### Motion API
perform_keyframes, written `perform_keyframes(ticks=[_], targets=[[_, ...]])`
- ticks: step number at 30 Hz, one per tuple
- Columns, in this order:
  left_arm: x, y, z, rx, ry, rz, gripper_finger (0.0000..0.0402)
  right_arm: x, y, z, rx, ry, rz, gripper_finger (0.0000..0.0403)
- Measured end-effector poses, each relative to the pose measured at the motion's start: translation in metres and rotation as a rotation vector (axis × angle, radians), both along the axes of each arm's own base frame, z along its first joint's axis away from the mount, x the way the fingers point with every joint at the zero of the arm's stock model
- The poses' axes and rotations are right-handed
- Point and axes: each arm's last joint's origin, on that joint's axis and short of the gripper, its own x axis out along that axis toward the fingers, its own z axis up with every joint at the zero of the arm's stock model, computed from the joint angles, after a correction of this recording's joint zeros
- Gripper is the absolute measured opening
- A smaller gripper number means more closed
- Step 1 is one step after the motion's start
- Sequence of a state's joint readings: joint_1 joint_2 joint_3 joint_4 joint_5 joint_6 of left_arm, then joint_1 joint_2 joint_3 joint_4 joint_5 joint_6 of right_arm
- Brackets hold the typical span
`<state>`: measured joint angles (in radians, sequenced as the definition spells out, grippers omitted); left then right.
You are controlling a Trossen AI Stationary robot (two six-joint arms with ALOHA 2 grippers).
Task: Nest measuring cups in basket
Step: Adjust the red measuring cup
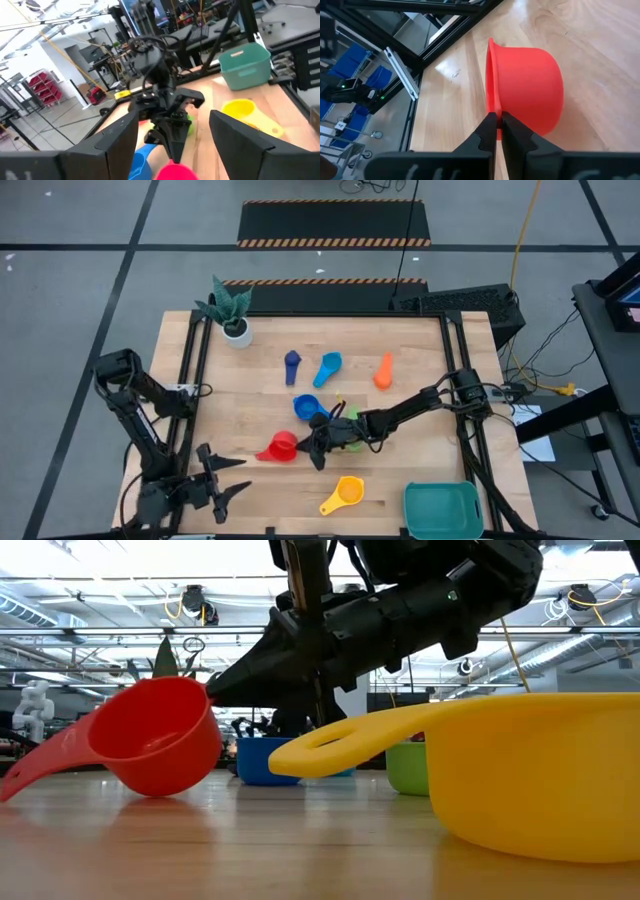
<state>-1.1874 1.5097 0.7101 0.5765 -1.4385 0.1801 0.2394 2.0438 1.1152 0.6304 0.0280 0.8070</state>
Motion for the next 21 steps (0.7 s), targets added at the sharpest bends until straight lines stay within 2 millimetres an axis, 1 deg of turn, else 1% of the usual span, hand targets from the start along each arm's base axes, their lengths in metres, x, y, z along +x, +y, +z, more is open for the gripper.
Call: perform_keyframes(ticks=[3,7,10,13,17,21], targets=[[0.008,0.007,-0.009,-0.024,0.015,0.028,0.0285,0.0,-0.001,0.0,0.007,0.001,-0.007,0.0008],[0.016,0.015,-0.021,-0.072,0.076,-0.006,0.0322,0.0,-0.002,0.0,-0.006,-0.001,-0.023,0.0008],[0.021,0.022,-0.031,-0.135,0.137,-0.017,0.0339,0.0,-0.002,0.0,-0.022,-0.004,-0.046,0.0008],[0.024,0.031,-0.043,-0.158,0.217,-0.004,0.034,0.0,-0.002,0.0,-0.024,-0.004,-0.046,0.0008],[0.028,0.044,-0.056,-0.169,0.328,0.035,0.0329,0.0,-0.003,-0.001,-0.026,0.002,-0.046,0.0008],[0.032,0.055,-0.064,-0.256,0.469,0.062,0.0321,0.0,-0.003,-0.001,-0.03,0.001,-0.045,0.0006]])
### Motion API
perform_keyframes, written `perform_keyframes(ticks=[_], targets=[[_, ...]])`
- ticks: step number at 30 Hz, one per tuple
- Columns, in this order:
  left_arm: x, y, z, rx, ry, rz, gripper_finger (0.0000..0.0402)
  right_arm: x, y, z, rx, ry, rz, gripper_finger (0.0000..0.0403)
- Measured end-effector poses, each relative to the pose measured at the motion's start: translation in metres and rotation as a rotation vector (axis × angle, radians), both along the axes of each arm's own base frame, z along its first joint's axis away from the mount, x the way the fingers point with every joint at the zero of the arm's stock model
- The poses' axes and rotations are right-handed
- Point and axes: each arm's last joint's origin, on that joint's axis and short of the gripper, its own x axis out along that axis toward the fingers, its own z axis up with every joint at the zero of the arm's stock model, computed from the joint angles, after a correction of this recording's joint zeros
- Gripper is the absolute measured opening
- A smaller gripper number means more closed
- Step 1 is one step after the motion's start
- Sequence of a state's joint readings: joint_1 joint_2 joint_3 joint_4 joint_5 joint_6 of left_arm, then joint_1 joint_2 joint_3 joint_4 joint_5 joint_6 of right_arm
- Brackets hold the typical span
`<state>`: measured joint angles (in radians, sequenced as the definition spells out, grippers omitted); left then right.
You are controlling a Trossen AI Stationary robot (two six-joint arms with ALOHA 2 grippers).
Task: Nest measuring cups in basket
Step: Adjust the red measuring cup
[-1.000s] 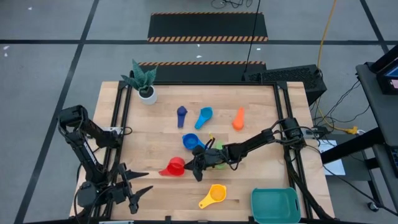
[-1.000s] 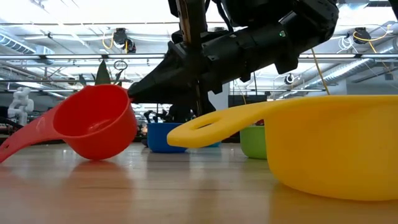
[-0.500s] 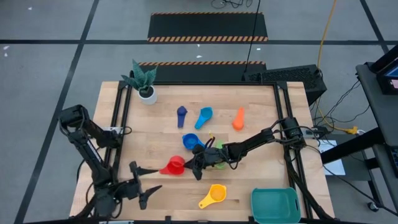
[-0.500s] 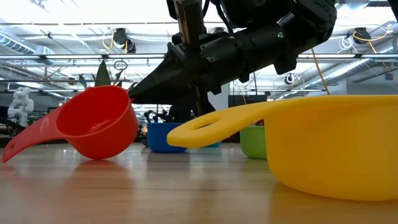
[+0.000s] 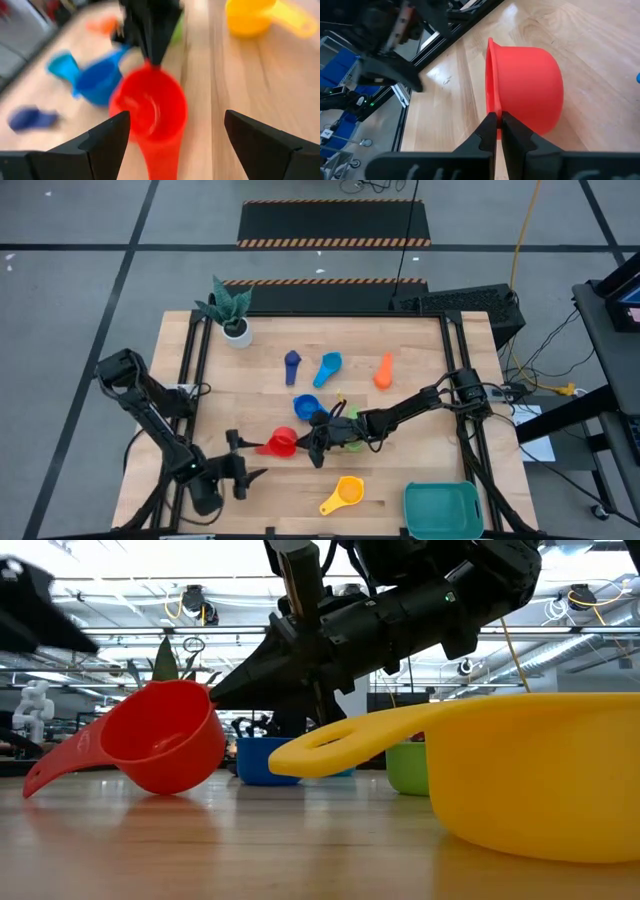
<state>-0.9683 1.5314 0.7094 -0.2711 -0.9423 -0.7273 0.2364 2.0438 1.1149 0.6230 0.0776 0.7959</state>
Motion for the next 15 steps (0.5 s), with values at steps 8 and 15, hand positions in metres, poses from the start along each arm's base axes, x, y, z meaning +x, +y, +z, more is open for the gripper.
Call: perform_keyframes(ticks=[8,15], targets=[[-0.004,0.01,-0.007,-0.07,0.121,0.071,0.0319,0.0,0.0,0.0,-0.004,-0.001,0.0,0.0003],[-0.005,0.009,-0.029,-0.026,0.212,0.09,0.0319,0.0,0.0,0.0,-0.003,-0.002,0.0,0.0003]])
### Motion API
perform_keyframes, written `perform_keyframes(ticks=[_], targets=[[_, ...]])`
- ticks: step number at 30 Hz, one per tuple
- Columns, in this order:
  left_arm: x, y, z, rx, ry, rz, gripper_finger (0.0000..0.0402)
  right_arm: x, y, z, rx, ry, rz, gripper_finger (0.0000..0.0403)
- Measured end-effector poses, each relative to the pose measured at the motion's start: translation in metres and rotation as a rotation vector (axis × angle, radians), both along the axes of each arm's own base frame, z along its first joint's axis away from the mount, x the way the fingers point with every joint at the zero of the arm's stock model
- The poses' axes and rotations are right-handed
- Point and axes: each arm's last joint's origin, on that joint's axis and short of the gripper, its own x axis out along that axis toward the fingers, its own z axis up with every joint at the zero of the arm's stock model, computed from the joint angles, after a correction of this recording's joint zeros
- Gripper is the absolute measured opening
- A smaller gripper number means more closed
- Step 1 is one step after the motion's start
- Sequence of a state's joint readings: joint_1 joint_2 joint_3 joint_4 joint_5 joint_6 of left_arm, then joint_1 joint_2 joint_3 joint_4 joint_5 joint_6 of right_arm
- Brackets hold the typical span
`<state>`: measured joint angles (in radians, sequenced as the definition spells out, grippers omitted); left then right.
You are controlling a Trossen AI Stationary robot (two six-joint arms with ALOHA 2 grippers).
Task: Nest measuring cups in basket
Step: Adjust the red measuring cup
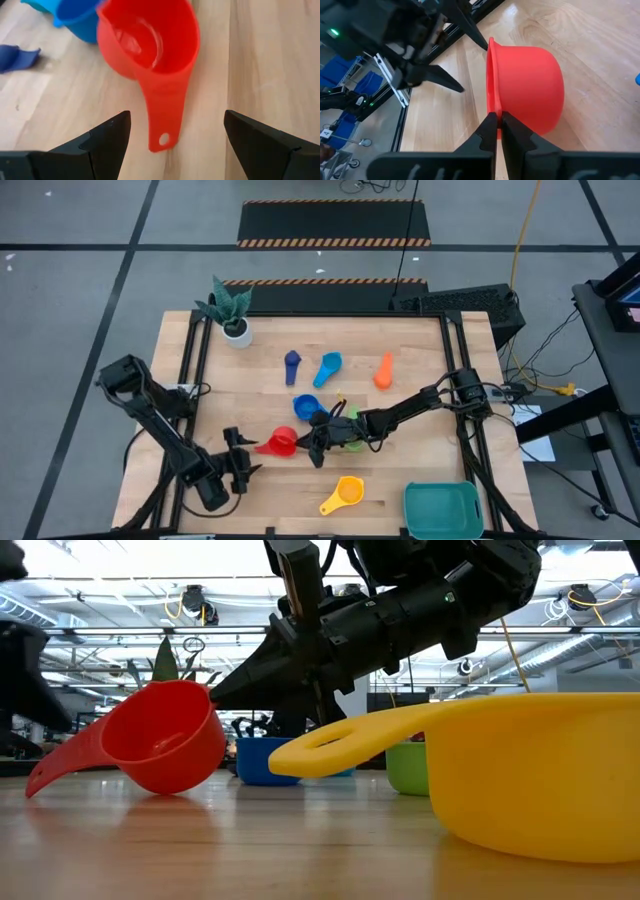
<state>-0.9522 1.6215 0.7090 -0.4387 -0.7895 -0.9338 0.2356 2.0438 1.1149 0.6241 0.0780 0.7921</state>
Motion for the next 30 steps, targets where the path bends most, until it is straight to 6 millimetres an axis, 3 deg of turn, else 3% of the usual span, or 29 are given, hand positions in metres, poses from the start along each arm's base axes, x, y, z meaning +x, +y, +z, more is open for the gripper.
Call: perform_keyframes(ticks=[7,16,30], targets=[[0.002,0.0,-0.024,0.045,0.023,0.058,0.0319,0.0,0.0,0.0,0.0,0.0,0.0,0.0006],[0.004,0.001,-0.028,0.047,0.028,0.081,0.0314,0.0,0.0,0.0,-0.017,-0.002,0.006,0.0008],[0.019,0.012,-0.028,0.026,0.067,0.118,0.021,-0.002,-0.001,-0.001,-0.02,0.04,0.006,0.0009]])
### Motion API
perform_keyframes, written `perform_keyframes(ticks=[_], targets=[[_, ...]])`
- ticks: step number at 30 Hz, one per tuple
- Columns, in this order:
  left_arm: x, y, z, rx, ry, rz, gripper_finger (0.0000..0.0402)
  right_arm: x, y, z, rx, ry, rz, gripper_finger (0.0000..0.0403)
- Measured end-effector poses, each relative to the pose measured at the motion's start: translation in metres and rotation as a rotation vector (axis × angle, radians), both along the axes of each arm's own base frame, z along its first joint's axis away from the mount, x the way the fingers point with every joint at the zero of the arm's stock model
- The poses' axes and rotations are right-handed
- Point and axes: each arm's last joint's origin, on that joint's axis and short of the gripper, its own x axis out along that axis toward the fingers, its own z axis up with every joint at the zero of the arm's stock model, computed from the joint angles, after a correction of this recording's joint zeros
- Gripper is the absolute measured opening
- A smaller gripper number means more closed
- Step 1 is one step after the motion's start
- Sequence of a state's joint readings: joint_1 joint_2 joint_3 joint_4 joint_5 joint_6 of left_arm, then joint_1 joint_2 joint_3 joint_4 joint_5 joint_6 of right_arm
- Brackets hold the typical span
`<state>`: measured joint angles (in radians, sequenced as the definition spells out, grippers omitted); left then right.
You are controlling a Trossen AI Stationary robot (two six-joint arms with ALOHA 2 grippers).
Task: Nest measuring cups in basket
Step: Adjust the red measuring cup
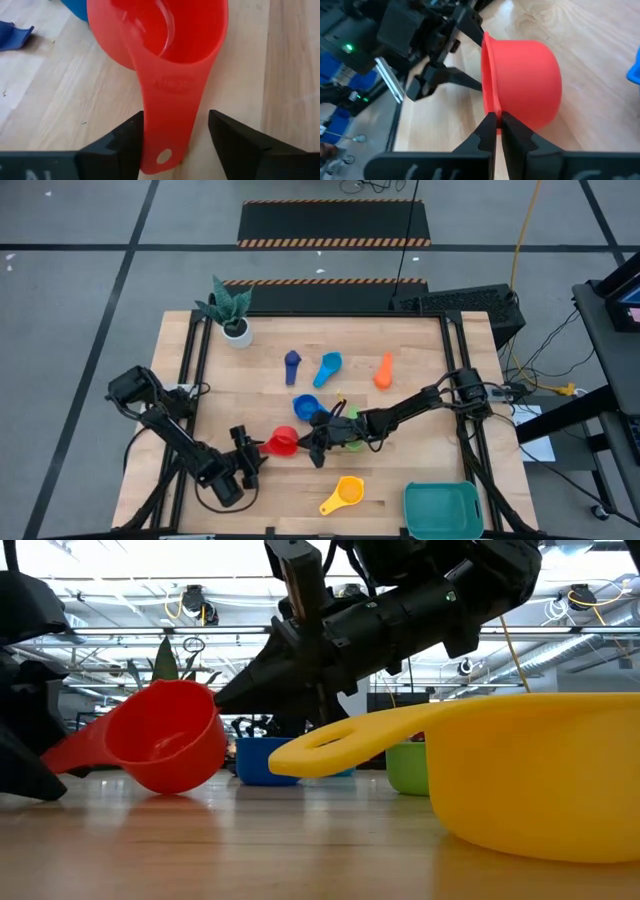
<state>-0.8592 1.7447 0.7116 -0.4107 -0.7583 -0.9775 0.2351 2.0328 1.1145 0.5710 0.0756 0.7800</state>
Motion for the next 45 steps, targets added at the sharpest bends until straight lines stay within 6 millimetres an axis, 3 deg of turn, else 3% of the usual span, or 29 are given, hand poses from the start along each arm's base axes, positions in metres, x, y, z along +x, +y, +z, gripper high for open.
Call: perform_keyframes(ticks=[10,24,30,35,41,45], targets=[[0.0,0.001,-0.001,0.0,0.002,0.01,0.0147,-0.001,-0.002,-0.003,-0.016,0.042,0.0,0.0019],[0.0,0.0,0.0,-0.019,-0.009,0.009,0.0077,-0.004,-0.003,0.003,-0.065,0.052,0.02,0.0162],[-0.002,0.0,0.017,-0.12,-0.008,0.001,0.0051,-0.008,-0.004,0.012,-0.103,0.073,0.036,0.0197],[-0.003,0.0,0.04,-0.224,-0.039,-0.02,0.0008,-0.014,-0.005,0.027,-0.13,0.083,0.051,0.0209],[-0.002,0.001,0.059,-0.386,-0.036,-0.033,0.0006,-0.027,0.001,0.056,-0.178,0.071,0.1,0.021],[0.0,-0.008,0.077,-0.565,-0.053,-0.166,0.0007,-0.043,0.01,0.084,-0.213,0.043,0.153,0.021]])
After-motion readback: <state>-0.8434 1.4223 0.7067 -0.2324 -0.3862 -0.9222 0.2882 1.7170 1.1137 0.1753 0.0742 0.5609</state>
